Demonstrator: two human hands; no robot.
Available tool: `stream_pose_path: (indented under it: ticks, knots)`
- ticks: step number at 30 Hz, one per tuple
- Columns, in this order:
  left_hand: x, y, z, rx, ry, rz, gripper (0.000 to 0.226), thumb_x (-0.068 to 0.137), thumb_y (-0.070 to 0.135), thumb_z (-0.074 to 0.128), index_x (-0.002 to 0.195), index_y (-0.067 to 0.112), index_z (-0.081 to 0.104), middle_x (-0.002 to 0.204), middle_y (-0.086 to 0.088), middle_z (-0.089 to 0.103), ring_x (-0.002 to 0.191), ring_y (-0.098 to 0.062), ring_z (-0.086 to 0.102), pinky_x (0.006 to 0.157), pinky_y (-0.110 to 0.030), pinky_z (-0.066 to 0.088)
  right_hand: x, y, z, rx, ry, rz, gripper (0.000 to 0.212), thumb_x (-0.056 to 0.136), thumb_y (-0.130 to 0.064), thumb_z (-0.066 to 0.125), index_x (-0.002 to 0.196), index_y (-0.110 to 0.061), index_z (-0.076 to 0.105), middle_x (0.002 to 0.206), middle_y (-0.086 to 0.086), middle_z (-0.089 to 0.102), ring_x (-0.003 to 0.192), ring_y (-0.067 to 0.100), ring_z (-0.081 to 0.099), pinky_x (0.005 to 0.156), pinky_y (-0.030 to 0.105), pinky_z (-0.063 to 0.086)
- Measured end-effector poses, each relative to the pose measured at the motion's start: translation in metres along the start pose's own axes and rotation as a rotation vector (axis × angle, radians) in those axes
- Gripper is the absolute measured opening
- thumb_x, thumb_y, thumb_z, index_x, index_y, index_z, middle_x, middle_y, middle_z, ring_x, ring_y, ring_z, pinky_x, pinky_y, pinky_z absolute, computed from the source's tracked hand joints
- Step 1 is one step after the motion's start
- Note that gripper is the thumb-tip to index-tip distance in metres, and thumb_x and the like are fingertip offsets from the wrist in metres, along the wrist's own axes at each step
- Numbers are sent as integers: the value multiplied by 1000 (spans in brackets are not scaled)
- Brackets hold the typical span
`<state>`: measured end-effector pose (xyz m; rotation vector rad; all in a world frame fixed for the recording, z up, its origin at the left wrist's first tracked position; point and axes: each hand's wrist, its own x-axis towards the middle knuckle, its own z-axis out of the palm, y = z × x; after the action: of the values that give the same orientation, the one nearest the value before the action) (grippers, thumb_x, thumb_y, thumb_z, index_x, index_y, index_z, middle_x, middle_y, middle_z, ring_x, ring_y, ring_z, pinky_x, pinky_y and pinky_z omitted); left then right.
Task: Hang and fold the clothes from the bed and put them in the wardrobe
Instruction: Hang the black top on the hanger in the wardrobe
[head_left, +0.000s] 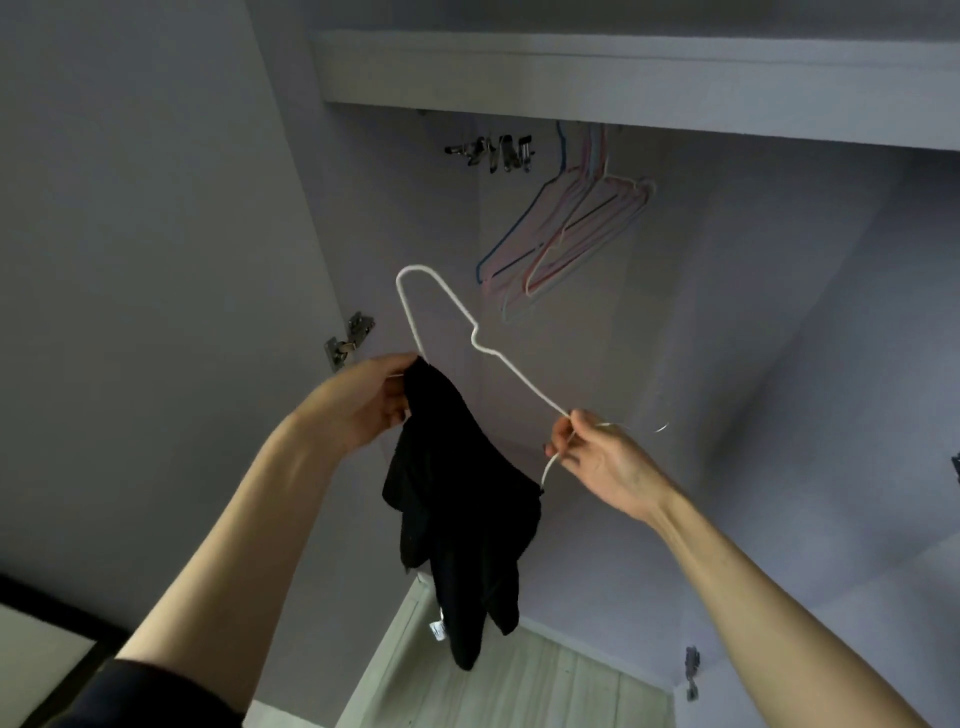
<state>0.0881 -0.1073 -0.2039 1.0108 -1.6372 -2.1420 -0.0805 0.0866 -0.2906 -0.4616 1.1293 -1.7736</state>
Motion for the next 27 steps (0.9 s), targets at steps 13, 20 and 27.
stream_pose_path:
  ticks: [13,20,27]
  knots:
    - [-8,8,-41,596,263,222,9,86,6,64,78,3,66,64,-2,58,54,-3,55,59,-12,43,8,-53,11,-1129,-38,-109,38,98,-16,46,64,-18,61,114,-5,49,101,5,51,94,18,33]
    - [-6,3,-12,972,228,440,7,84,20,69,82,13,72,73,8,64,66,2,55,60,-2,38,23,-74,72,-1433,-40,-296,45,96,-19,48,53,-24,56,125,-3,54,106,10,53,96,25,35]
    - [-5,0,-13,1261,198,746,31,88,24,64,118,27,64,121,7,60,117,-16,48,89,-27,15,23,-97,86,-1269,-46,-286,45,98,-16,46,54,-17,57,118,-8,57,106,1,50,83,8,32]
